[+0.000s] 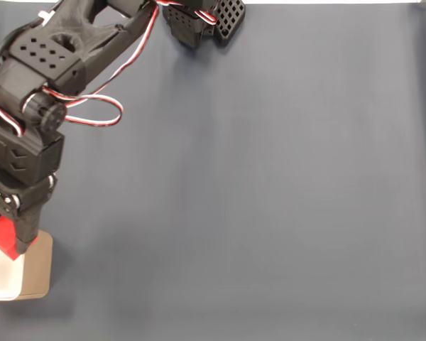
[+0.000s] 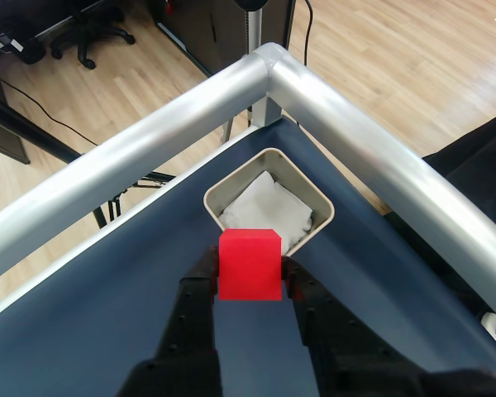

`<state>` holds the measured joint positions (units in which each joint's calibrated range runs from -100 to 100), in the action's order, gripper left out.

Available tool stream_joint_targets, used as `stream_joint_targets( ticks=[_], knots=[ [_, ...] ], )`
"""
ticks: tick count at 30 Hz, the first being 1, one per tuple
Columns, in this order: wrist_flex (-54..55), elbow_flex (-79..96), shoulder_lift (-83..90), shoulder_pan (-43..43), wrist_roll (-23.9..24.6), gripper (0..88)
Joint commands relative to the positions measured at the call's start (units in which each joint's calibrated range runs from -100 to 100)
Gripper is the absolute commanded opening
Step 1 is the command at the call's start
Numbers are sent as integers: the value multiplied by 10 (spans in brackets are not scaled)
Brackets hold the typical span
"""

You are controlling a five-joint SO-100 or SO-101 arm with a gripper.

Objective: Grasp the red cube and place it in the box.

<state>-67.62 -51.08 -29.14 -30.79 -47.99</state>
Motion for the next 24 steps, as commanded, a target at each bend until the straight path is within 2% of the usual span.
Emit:
stream_joint_targets(
  ticks=[1,24],
  knots=[
    [12,-52,-2,-6,3,13],
    [39,-152,-69,0,6,14]
  ],
)
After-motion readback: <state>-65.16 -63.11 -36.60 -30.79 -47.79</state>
